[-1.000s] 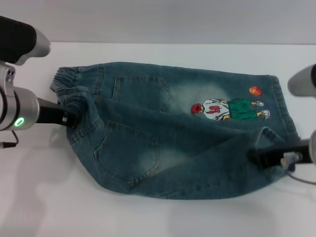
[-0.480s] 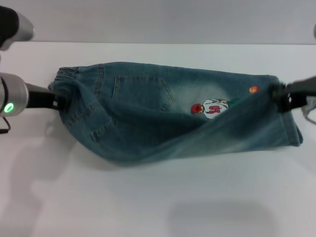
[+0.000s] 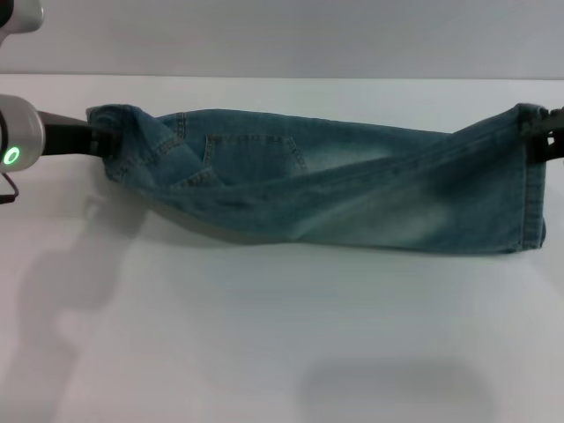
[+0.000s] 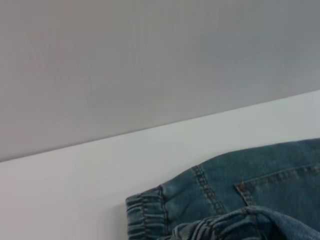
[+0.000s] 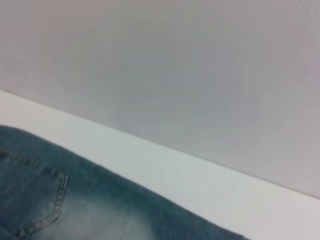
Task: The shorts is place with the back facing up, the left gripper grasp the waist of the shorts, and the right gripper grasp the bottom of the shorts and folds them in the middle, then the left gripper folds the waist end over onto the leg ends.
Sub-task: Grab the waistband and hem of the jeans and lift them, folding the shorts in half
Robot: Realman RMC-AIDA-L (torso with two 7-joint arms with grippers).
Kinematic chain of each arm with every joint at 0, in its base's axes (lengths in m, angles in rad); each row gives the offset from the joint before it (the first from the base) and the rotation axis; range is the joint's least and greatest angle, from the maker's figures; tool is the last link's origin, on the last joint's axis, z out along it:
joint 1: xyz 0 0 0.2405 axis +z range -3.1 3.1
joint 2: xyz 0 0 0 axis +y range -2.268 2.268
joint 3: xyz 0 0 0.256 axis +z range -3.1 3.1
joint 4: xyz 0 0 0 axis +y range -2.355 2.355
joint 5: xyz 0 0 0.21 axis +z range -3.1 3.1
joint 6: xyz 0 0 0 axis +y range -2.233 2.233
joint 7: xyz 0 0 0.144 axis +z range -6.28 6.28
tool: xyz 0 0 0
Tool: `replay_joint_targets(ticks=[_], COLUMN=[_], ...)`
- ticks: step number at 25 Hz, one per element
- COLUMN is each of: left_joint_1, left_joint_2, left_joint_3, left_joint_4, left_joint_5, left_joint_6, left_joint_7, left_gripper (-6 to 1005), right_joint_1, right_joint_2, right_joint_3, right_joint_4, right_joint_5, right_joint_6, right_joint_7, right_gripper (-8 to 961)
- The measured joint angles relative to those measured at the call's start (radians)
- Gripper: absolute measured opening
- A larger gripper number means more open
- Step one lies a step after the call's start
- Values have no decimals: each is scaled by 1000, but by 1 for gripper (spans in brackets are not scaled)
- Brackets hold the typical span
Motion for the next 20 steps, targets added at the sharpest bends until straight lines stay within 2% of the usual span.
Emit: replay_joint_targets(ticks=[5,20], left_joint_1=[-33,-56], left_joint_2=[-1,-1], left_joint_3=[-9,-28], left_joint_4=[47,122], left_joint_5=[0,0], left_joint_6=[38,149], left_joint_7=[-14,-27], left_gripper=[217,217], right_joint_1=[-18,-57], right_joint_2=[1,4], right_joint_3=[10,8], right_joint_4=[-5,37], right_joint_5=[-28,-49], right_joint_6=[-36,-141], right_joint_7=[0,34], right_gripper=[5,6])
